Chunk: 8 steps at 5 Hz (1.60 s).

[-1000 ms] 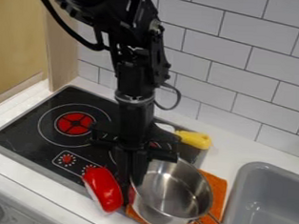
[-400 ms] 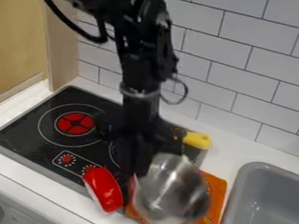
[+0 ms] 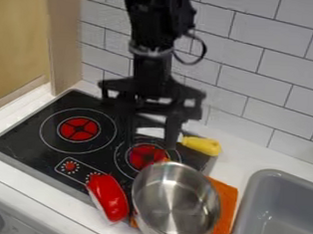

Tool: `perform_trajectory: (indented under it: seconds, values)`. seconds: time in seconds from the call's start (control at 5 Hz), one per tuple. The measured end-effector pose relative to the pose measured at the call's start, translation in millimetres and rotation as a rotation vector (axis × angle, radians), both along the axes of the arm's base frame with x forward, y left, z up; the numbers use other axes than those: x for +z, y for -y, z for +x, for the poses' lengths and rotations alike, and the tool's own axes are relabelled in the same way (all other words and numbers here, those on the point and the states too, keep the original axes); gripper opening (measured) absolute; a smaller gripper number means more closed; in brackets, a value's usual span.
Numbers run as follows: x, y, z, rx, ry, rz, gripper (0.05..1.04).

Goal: Put the silver pot upon the orange object

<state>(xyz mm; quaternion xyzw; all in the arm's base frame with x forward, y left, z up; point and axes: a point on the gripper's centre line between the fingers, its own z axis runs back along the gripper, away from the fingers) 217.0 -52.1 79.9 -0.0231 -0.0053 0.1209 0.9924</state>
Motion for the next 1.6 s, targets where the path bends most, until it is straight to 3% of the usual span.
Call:
perform_trajectory:
  seconds: [0.2, 0.6, 0.8, 1.0, 1.2, 1.4, 1.6]
  values:
    - [6.9, -5, -3, 0.019, -0.008, 0.024, 1.017]
    - [18.4, -32, 1, 0.12, 0.008, 0.155, 0.999]
    - [27.7, -28, 33, -0.019, -0.001, 0.198, 0.999]
    - [22.9, -39, 41, -0.173, -0.028, 0.182, 0.999]
    - [18.7, -50, 67, -0.381, -0.024, 0.14, 0.999]
    - [11.6, -59, 84, -0.484, -0.003, 0.084, 0.999]
    - [6.1, -73, 100, -0.498, 0.006, 0.061, 0.999]
